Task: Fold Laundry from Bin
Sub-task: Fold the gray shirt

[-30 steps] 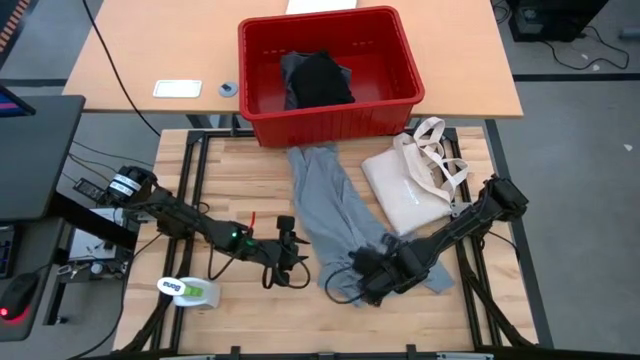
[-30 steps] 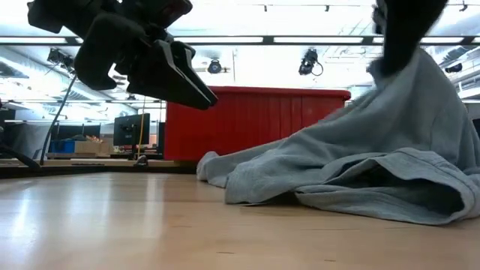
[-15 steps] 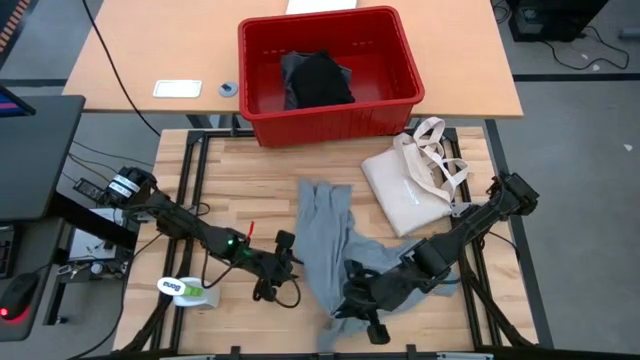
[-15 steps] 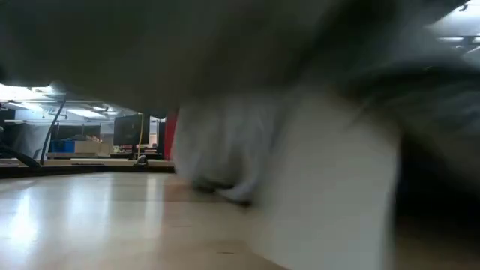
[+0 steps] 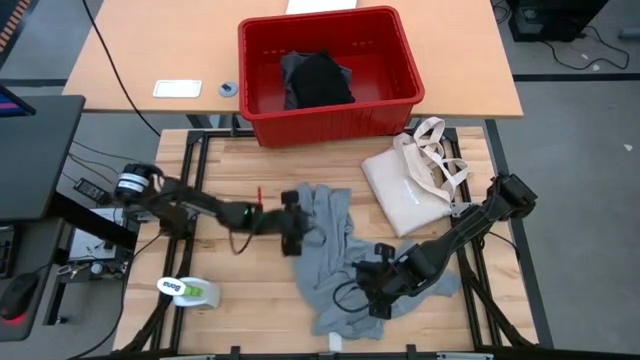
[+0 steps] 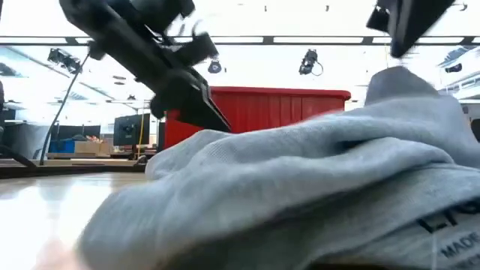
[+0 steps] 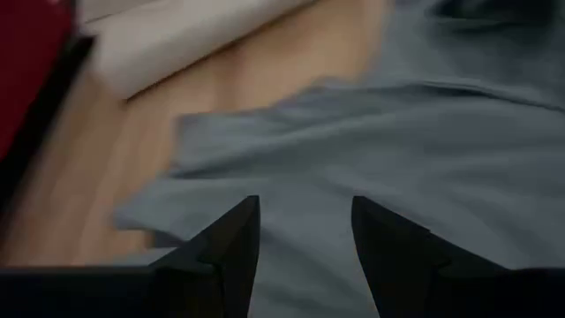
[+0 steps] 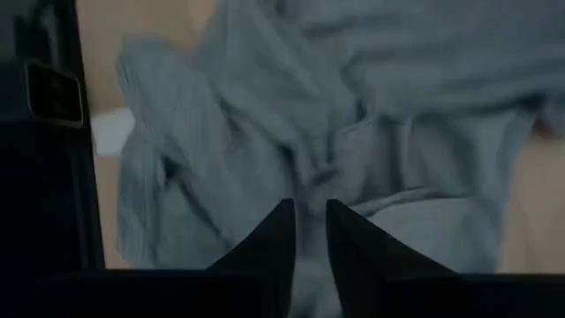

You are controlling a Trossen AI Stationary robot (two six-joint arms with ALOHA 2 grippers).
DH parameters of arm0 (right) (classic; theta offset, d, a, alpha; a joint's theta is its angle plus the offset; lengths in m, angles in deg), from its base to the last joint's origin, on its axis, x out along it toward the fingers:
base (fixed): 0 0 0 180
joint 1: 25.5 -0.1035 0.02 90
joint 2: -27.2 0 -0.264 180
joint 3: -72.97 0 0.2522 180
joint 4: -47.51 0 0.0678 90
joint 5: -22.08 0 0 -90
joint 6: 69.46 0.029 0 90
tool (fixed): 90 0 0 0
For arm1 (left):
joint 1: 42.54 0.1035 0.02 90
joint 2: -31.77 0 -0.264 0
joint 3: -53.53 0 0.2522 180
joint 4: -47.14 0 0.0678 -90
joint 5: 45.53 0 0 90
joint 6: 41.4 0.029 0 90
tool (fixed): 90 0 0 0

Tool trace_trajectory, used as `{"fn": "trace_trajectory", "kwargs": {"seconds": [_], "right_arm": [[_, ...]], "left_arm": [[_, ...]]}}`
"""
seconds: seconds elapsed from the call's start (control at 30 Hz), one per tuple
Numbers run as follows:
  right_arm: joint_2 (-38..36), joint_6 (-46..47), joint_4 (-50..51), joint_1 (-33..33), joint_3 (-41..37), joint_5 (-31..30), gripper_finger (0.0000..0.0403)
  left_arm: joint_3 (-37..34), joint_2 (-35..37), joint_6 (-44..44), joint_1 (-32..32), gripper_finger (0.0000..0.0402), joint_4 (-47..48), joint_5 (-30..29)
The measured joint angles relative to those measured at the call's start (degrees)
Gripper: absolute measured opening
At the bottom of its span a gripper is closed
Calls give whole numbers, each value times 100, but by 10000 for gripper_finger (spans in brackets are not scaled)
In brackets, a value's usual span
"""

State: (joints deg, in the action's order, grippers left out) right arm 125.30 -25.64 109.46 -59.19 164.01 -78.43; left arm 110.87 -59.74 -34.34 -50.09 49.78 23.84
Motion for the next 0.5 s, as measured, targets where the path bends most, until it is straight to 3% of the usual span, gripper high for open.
{"fn": "trace_trajectory", "kwargs": {"seconds": [0.13, 0.23, 0.37, 0.5], "right_arm": [[29, 753, 306, -12, -286, 429, 118], [29, 1410, 602, -93, -391, 460, 130], [29, 1784, 763, -265, -508, 402, 131], [29, 2041, 907, -380, -508, 170, 129]], "left_arm": [[1, -449, -38, 806, 187, -205, 910], [1, -730, -253, 1249, 187, -3, 963], [23, -773, -783, 1619, 187, 695, 415], [21, -566, -1224, 1633, 187, 1820, -973]]}}
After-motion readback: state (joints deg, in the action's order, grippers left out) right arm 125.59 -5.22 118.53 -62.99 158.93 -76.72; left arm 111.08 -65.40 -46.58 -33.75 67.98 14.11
